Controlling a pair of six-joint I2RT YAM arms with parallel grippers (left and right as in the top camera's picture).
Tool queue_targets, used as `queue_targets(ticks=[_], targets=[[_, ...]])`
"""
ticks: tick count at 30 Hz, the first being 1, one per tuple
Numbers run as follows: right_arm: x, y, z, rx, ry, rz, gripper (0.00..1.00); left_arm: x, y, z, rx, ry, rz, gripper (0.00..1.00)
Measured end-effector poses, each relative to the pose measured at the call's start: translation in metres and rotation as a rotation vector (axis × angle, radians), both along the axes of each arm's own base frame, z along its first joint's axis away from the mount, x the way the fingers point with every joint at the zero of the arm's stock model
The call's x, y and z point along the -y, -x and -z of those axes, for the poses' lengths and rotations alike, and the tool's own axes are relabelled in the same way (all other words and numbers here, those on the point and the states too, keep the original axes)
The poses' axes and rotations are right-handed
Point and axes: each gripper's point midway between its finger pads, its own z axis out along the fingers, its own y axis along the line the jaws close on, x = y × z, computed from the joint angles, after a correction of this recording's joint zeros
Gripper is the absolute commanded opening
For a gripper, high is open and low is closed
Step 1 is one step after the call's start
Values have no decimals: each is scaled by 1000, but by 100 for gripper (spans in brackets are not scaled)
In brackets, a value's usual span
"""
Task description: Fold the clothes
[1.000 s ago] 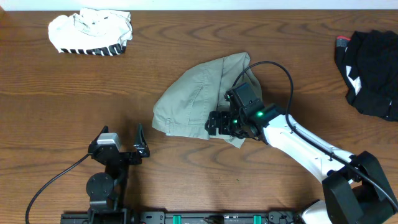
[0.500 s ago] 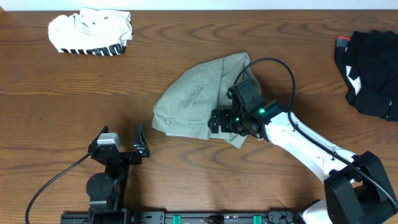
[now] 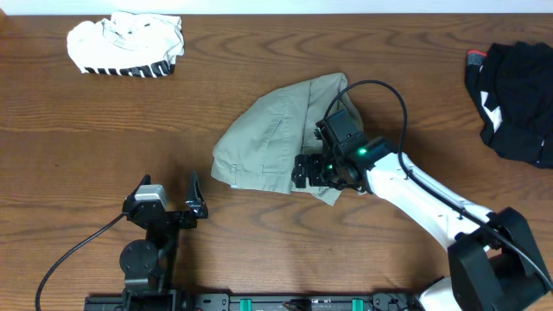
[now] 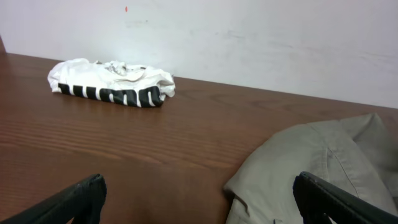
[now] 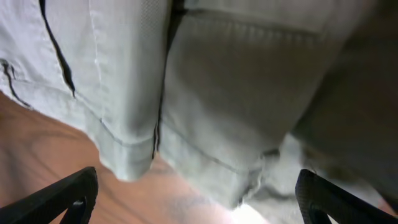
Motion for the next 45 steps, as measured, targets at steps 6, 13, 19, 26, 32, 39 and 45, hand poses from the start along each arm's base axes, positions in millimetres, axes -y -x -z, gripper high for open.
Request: queue_targets(ticks=[6,13,19,26,32,39,45], targets=[[-3,-5,14,-13,2,12,94,0,0,0,0,0,0,98],[-11,-9,23,-23,-26,17,89,0,0,0,0,0,0,98],[-22,-12,24,-11,-68,-1,89,0,0,0,0,0,0,98],[-39,-5,21,-2,-94,-42,88,0,0,0,0,0,0,98],[-46,-7,18,6,-118,-28,92,0,0,0,0,0,0,98],[-51,-12,14,22,-146,-10,86,0,0,0,0,0,0,98],[-51,-13,15,25,-130,22,70,0,0,0,0,0,0,98]])
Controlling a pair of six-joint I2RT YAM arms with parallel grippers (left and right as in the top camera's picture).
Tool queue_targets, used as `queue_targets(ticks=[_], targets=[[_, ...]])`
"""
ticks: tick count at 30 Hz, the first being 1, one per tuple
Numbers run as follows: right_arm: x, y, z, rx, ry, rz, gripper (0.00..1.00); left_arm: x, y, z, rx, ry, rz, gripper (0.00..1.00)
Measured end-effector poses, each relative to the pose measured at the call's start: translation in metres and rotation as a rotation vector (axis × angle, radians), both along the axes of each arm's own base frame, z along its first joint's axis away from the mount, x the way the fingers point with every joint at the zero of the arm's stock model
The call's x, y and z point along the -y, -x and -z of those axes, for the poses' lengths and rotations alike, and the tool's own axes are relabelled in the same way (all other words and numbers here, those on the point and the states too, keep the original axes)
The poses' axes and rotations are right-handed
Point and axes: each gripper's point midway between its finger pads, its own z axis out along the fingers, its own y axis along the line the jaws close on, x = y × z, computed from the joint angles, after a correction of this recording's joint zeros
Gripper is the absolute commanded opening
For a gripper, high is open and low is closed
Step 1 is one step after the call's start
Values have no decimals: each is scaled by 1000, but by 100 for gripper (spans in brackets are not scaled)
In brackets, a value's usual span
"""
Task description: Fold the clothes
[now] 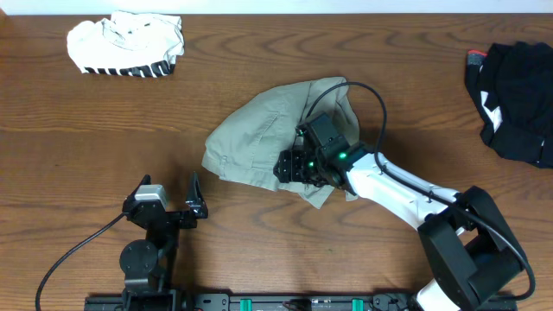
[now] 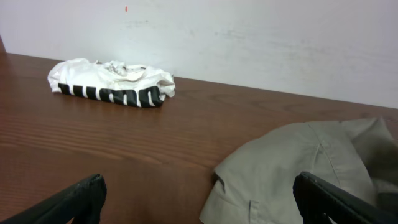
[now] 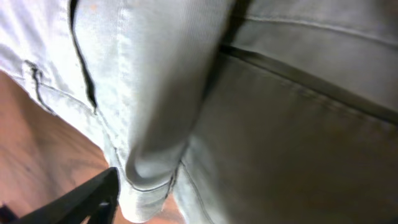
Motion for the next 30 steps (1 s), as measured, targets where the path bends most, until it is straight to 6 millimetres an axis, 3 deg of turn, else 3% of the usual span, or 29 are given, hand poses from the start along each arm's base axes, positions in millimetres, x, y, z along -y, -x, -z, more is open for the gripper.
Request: queue_targets(ticks=[4,8,11,13,23,30], targets=[[-6,3,0,25,21,-1,69,0,0,0,0,0,0,98],[-19,3,-3,71,17,-11,75,0,0,0,0,0,0,98],[-23,3,-4,94,26,-10,70,0,0,0,0,0,0,98],[-24,3,-4,107,38,-4,54,0,0,0,0,0,0,98],[-22,-1,-4,134,65,27,16,0,0,0,0,0,0,98],[-13,1,-2,129,100,12,5,0,0,0,0,0,0,98]])
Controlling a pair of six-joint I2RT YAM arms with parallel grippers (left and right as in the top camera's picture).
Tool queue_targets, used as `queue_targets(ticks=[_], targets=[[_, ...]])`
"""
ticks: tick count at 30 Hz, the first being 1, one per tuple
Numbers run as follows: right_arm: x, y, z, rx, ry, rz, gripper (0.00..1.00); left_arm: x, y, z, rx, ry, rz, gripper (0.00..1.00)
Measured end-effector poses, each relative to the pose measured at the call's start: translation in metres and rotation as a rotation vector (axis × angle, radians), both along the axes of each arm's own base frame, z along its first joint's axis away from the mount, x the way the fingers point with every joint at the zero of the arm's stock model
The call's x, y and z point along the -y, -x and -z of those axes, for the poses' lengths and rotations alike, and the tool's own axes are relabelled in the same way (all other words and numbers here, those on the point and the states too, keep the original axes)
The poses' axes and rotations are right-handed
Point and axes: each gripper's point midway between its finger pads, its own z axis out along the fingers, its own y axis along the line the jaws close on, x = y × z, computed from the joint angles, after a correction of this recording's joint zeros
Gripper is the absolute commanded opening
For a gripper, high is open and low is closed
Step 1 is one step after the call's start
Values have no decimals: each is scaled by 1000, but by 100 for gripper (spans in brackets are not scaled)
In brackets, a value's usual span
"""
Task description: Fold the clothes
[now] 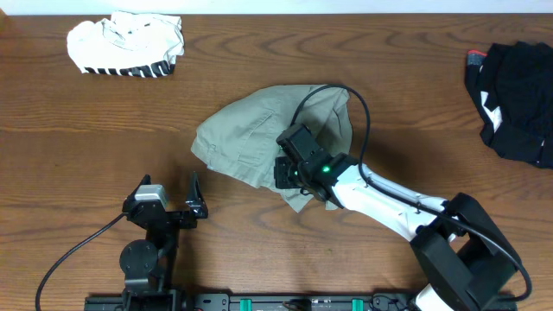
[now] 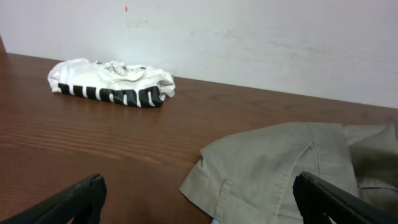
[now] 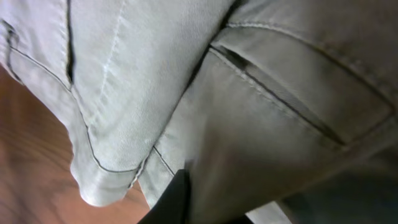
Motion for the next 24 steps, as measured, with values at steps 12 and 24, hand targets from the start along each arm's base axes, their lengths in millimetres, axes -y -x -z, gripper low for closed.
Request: queue_targets(ticks=[12,24], targets=[[53,-11,-109,203,-50,68,2,0,0,0,0,0,0,98],[92,17,-115,148,46,81,1,0,0,0,0,0,0,98]])
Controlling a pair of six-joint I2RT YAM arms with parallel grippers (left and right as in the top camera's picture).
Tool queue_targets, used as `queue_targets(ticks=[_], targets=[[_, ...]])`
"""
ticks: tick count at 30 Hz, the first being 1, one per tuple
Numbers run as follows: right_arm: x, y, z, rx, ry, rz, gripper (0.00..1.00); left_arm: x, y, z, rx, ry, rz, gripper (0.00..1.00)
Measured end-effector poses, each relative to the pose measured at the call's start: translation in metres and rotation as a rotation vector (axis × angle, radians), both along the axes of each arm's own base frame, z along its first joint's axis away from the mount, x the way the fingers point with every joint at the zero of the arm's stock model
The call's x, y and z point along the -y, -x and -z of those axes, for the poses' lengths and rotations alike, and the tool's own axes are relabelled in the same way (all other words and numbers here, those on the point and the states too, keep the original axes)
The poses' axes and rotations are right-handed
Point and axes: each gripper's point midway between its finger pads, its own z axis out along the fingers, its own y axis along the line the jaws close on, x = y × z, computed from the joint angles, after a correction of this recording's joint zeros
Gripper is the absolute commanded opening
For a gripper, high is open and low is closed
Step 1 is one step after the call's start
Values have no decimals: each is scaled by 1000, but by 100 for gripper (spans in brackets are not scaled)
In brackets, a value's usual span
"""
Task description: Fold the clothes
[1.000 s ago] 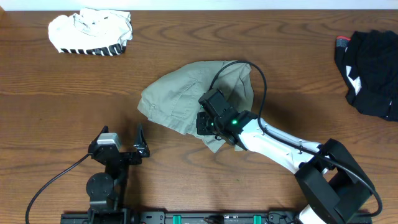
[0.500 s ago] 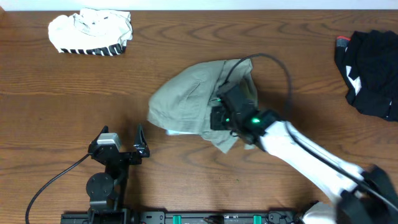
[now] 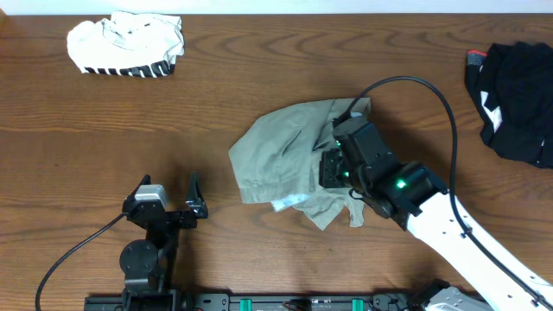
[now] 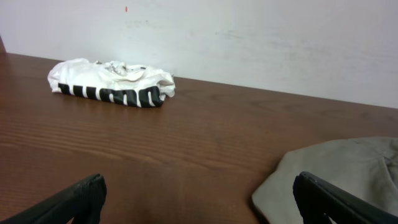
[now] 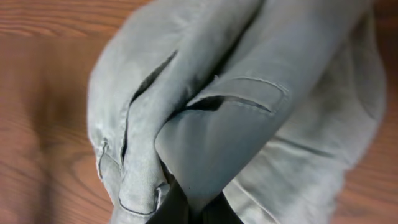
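Crumpled khaki shorts (image 3: 289, 160) lie bunched at the table's middle. My right gripper (image 3: 333, 168) is shut on a fold of them and holds that fold raised; in the right wrist view the cloth (image 5: 249, 118) drapes from the gripper (image 5: 196, 211) at the bottom edge. My left gripper (image 3: 194, 200) stands open at the front left, apart from the shorts, nothing between its fingers (image 4: 68, 202). An edge of the shorts (image 4: 336, 177) shows at the lower right of the left wrist view.
A folded white garment with black lettering (image 3: 125, 43) lies at the far left corner, also visible as the white bundle (image 4: 112, 84) before a pale wall. A heap of black clothes (image 3: 514, 91) sits at the right edge. Bare wooden table (image 3: 104, 130) lies between them.
My right gripper, shut on the shorts, has moved right and higher. The shorts have shifted right with it and bunched up; their left edge is farther from my left gripper.
My right gripper was low on the shorts' lower right part with open fingers. Then it stood farther left and the shorts had spread leftward. Then farther left again, shut on the cloth. Now it holds a fold lifted, back to the right.
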Motion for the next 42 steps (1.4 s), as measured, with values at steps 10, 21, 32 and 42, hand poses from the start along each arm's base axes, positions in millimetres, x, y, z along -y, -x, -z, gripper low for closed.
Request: queue_targets(ticks=[10,21,32,42], targets=[[18,21,13,-103,58,11,11,0,0,0,0,0,0,98],[10,35,49,-261,90,-25,28,0,0,0,0,0,0,98],[-13,47,88,-356,144,-99,43,0,0,0,0,0,0,98],[6,51,103,-391,253,-44,45,0,0,0,0,0,0,98]])
